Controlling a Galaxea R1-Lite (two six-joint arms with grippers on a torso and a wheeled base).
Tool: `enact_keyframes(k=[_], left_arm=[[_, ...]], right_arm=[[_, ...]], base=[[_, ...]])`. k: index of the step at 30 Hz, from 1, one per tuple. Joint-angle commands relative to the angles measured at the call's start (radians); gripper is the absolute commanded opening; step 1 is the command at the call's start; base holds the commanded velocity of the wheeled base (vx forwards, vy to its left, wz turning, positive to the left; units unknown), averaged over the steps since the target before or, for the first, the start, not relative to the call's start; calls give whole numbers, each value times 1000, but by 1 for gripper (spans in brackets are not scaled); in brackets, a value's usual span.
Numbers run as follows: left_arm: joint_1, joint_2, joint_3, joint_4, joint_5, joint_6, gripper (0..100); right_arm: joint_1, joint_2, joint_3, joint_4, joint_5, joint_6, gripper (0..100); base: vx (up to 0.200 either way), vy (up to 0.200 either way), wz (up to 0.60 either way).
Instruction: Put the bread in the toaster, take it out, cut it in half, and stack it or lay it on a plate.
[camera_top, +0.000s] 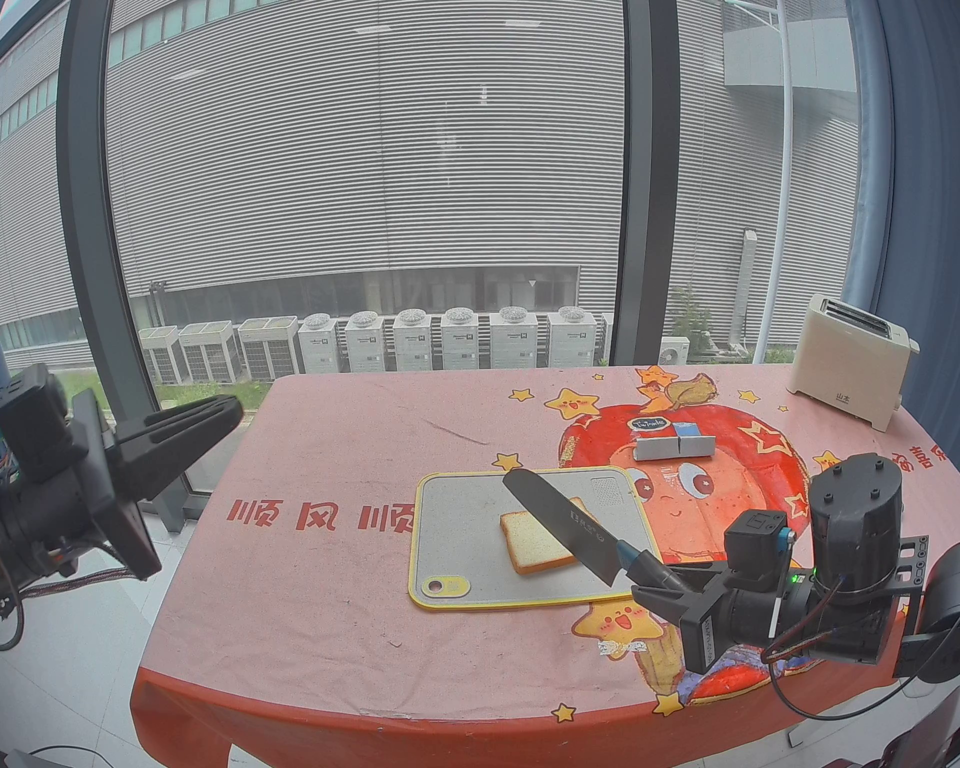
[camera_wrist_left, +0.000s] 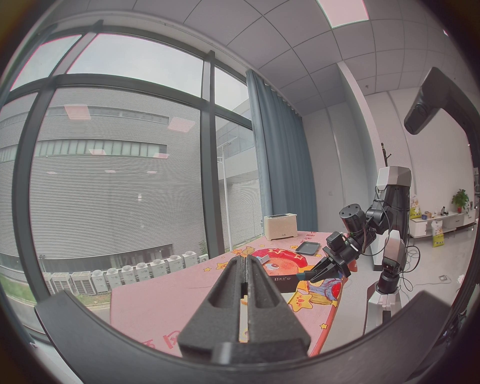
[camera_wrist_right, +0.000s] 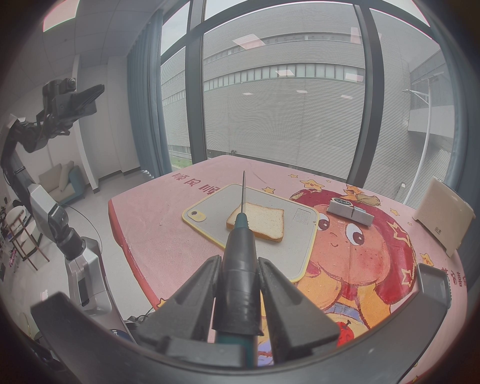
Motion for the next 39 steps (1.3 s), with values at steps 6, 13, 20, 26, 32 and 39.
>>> enact_keyframes(k=[6, 13, 20, 26, 32, 39], left_arm=[[-100, 251, -153, -52, 6, 1, 0], [-140, 398, -317, -62, 11, -5, 0], [-143, 547, -435, -67, 9, 1, 0], [-141, 645, -399, -182, -7, -12, 0], [-164, 791, -405, -320, 3, -12, 0], [-204, 811, -405, -325, 3, -19, 0]], right_arm=[[-5, 27, -6, -1, -2, -2, 0], [-8, 27, -21, -1, -2, 2, 0], [-49, 34, -35, -1, 0, 5, 0], [-48, 48, -34, -1, -2, 8, 0], [-45, 68, -35, -1, -2, 8, 0], [-37, 71, -35, -1, -2, 8, 0]], base=[[0, 0, 0], [0, 0, 0], [0, 0, 0], [0, 0, 0], [0, 0, 0], [0, 0, 0]])
